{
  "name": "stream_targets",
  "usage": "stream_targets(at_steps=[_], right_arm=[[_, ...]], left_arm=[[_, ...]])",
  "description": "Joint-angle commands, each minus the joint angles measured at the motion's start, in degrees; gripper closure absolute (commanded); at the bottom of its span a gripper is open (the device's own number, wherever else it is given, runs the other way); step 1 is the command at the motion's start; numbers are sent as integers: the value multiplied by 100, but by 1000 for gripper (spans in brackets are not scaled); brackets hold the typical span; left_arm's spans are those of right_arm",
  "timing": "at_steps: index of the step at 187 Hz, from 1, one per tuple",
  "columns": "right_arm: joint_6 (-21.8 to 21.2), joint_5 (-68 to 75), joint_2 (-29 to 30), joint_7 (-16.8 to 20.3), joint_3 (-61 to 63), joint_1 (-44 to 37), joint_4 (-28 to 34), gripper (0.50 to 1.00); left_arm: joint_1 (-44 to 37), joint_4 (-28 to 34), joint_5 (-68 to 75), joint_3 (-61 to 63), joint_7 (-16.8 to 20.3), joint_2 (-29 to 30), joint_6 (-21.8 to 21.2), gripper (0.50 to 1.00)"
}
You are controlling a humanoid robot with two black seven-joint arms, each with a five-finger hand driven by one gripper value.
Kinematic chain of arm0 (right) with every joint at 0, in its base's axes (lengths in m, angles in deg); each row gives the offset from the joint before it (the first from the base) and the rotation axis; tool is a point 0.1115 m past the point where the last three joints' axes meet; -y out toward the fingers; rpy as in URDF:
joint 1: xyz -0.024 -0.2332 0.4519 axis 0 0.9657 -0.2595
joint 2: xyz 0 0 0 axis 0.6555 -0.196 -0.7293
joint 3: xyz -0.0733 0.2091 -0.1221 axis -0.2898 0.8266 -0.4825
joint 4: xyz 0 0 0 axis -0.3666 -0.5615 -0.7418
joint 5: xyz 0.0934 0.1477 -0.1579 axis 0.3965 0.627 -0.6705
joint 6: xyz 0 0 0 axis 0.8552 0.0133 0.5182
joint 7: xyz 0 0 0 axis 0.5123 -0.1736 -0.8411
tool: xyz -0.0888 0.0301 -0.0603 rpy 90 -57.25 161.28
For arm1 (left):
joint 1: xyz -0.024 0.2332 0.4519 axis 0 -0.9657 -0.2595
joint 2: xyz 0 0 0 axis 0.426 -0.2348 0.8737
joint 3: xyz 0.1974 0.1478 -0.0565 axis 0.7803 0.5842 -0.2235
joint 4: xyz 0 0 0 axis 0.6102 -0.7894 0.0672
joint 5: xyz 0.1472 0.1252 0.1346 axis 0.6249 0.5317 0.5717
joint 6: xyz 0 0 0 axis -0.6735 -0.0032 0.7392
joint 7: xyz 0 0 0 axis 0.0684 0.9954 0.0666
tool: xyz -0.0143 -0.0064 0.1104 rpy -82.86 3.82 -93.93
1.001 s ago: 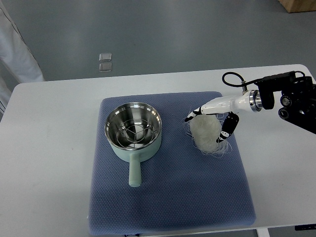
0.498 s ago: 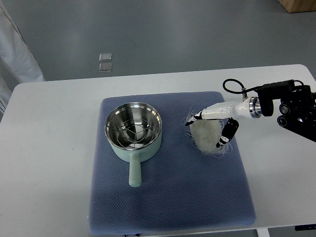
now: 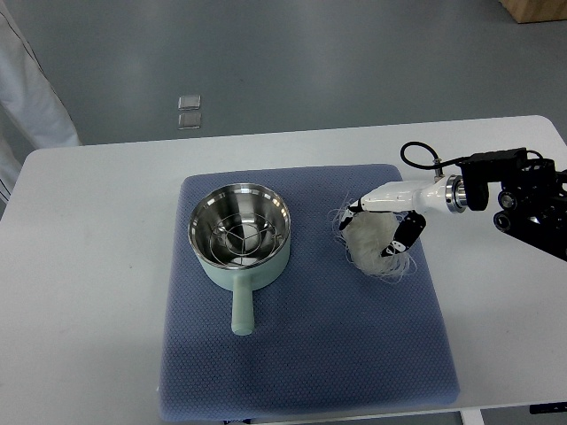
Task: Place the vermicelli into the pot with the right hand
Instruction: 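Close the right hand fingers around the vermicelli bundle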
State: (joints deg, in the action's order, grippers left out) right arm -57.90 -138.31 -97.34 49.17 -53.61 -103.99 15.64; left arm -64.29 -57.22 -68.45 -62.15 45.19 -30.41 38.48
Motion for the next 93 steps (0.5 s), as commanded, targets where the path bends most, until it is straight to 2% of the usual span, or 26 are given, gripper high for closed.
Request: stream_targets(at_steps=[1,20,93], right_arm=[[3,0,-7,-2,-1,-8,5,871],[3,0,1,-11,8,-8,5,920],[3,140,107,-2,105,-306,-4,920]], left_arm=[[3,0,0,-4,0,0,0,500],[3,0,0,5,0,0,0,500],[3,0,0,5,0,0,0,500]])
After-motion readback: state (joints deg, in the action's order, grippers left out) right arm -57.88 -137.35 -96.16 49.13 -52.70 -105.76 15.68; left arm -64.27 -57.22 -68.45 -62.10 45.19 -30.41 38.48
